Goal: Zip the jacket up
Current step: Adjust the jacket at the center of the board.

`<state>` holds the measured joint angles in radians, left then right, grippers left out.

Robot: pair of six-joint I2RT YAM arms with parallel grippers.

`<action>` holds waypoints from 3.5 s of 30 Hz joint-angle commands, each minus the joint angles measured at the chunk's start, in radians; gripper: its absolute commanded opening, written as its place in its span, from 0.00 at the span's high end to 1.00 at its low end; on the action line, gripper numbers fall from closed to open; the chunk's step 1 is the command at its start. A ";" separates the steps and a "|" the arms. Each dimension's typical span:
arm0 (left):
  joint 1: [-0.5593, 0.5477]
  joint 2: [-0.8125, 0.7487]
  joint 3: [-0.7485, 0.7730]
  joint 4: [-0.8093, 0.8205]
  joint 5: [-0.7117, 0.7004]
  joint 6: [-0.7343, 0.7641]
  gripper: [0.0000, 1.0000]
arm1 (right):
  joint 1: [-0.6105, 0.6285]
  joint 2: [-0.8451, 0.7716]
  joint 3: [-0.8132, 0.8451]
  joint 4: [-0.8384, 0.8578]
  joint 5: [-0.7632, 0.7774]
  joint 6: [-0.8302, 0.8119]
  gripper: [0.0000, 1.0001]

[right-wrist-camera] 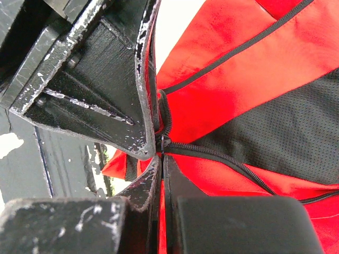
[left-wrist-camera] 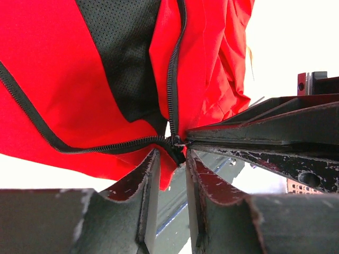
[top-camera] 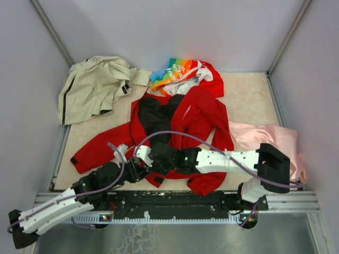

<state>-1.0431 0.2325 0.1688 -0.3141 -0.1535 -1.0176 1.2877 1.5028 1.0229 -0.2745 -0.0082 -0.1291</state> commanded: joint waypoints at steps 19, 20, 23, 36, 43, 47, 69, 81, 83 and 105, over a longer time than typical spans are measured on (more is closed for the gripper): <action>-0.005 0.023 -0.056 0.141 0.187 0.024 1.00 | -0.083 -0.019 0.039 0.013 0.250 0.019 1.00; -0.005 0.029 -0.057 0.147 0.202 0.025 1.00 | -0.093 -0.015 0.042 0.010 0.261 0.019 1.00; -0.005 0.048 -0.059 0.152 0.228 0.031 1.00 | -0.123 0.006 0.051 -0.005 0.294 0.013 1.00; -0.005 0.046 -0.090 0.126 0.212 0.039 1.00 | -0.167 -0.019 0.040 -0.051 0.446 0.024 1.00; -0.005 0.041 -0.123 0.148 0.215 0.047 1.00 | -0.172 -0.063 0.006 -0.032 0.347 0.033 1.00; -0.005 0.029 -0.127 0.179 0.199 0.042 1.00 | -0.171 -0.153 -0.056 0.024 0.201 0.059 0.97; -0.005 -0.032 -0.214 0.389 0.152 -0.159 1.00 | 0.013 -0.468 -0.582 0.728 -0.049 -0.017 0.60; -0.005 -0.032 -0.218 0.391 0.148 -0.166 1.00 | 0.057 -0.438 -0.605 0.816 -0.046 -0.027 0.57; -0.005 -0.032 -0.218 0.393 0.149 -0.166 1.00 | 0.056 -0.430 -0.607 0.822 -0.042 -0.030 0.57; -0.005 -0.032 -0.227 0.406 0.162 -0.171 1.00 | 0.056 -0.401 -0.655 0.914 0.076 -0.047 0.87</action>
<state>-1.0439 0.2131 0.0132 0.0452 0.0025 -1.1790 1.3350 1.1408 0.3729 0.5488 0.0303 -0.1753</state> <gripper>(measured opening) 0.022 0.143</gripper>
